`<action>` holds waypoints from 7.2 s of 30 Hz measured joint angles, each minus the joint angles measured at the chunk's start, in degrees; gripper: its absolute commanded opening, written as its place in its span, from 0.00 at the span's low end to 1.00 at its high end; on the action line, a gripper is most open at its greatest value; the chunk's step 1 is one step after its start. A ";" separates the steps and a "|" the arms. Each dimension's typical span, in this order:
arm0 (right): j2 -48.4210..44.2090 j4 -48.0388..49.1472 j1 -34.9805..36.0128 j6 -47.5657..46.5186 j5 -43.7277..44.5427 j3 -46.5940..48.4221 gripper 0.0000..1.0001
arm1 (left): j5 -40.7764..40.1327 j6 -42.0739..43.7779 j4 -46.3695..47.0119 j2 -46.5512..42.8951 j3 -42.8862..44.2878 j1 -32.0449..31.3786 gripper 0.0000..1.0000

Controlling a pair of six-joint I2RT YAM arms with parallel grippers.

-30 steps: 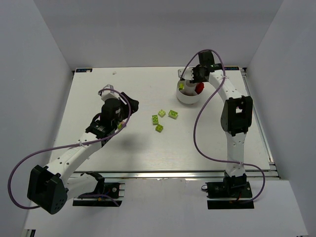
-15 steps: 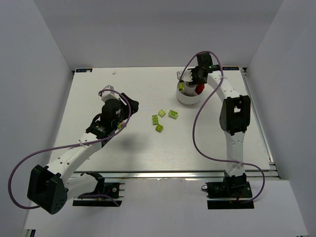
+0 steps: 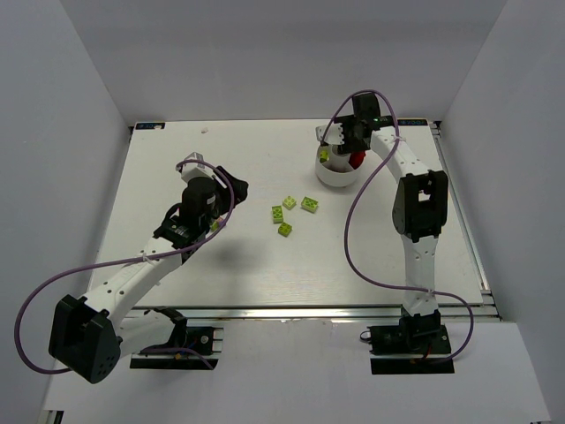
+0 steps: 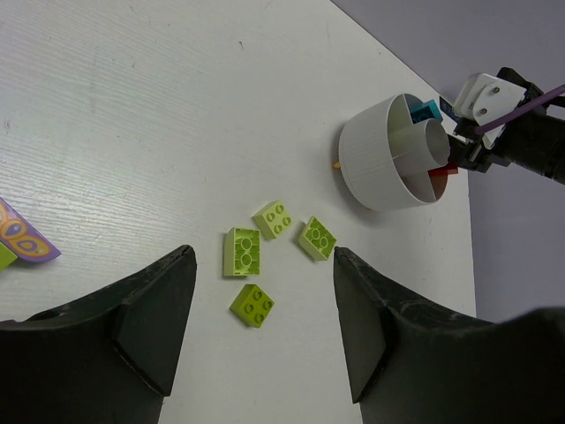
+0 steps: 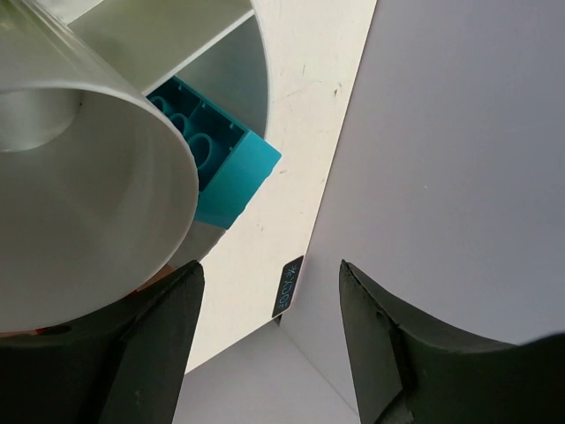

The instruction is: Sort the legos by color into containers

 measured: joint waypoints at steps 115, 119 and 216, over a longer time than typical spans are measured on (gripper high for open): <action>-43.17 8.74 1.66 54.34 -56.52 -44.89 0.79 | 13.44 63.08 -27.41 33.07 16.72 10.73 0.81; -43.17 8.74 1.66 54.36 -56.52 -44.89 0.79 | 15.30 62.86 -27.65 33.07 16.70 10.73 0.81; -34.34 18.01 16.83 121.87 -33.86 -42.40 0.00 | 27.63 28.85 17.27 11.58 -3.23 -5.86 0.12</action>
